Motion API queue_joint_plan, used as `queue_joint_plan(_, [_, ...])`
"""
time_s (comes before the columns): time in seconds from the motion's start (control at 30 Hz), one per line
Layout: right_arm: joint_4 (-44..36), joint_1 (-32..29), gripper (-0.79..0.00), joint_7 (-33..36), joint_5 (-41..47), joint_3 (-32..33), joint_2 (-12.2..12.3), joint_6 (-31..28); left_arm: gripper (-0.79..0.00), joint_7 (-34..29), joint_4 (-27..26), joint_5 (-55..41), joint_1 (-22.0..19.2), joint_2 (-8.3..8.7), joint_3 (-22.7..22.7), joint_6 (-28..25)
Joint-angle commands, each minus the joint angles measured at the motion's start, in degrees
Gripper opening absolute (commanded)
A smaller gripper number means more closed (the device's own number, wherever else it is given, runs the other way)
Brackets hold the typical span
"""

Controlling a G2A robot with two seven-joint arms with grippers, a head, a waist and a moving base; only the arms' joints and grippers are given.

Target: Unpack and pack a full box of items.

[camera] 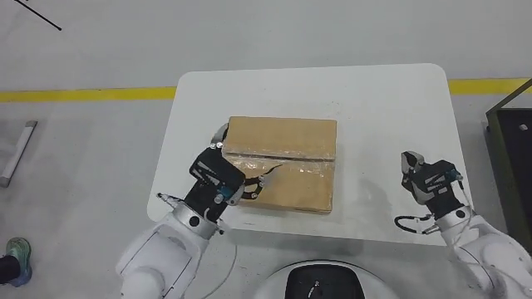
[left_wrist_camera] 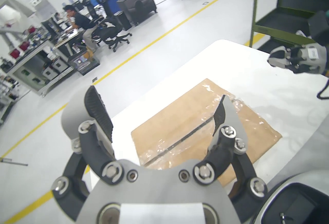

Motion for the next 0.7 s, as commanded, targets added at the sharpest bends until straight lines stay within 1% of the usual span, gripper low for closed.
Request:
queue_joint_plan(0.0, [-0.56, -1.25, -0.785, -0.37, 0.81, 1.79, 0.03, 0.3, 0.0, -2.03, 1.4, 1.0, -2.37, -0.25, 4.78, -0.36])
queue_joint_plan(0.1, [-1.06, -2.71, -0.785, -0.84, 1.69, 3.57, 0.02, 0.64, 0.0, -5.04, 4.38, 3.03, -4.95, -0.74, 10.68, 0.43])
queue_joint_plan(0.13, [-1.15, -3.02, -0.785, -0.94, 1.9, 3.89, 0.0, 0.63, 0.0, -5.46, 4.79, 3.54, -5.43, -0.85, 11.67, 0.79])
queue_joint_plan(0.37, [-1.83, -4.55, -0.785, -1.64, 2.29, 4.73, -0.16, 0.64, 0.0, -5.46, 4.79, 3.54, -5.43, -0.85, 11.67, 0.79])
queue_joint_plan(0.57, [-1.81, -5.32, -0.785, -2.01, 2.4, 3.75, -0.44, 1.27, 0.0, -5.46, 4.79, 3.54, -5.43, -0.85, 11.67, 0.79])
queue_joint_plan(0.67, [-1.89, -5.01, -0.785, -1.68, 1.5, 2.87, -0.54, 1.35, 0.0, -4.96, 6.49, 5.11, -5.04, -0.86, 11.89, 2.19])
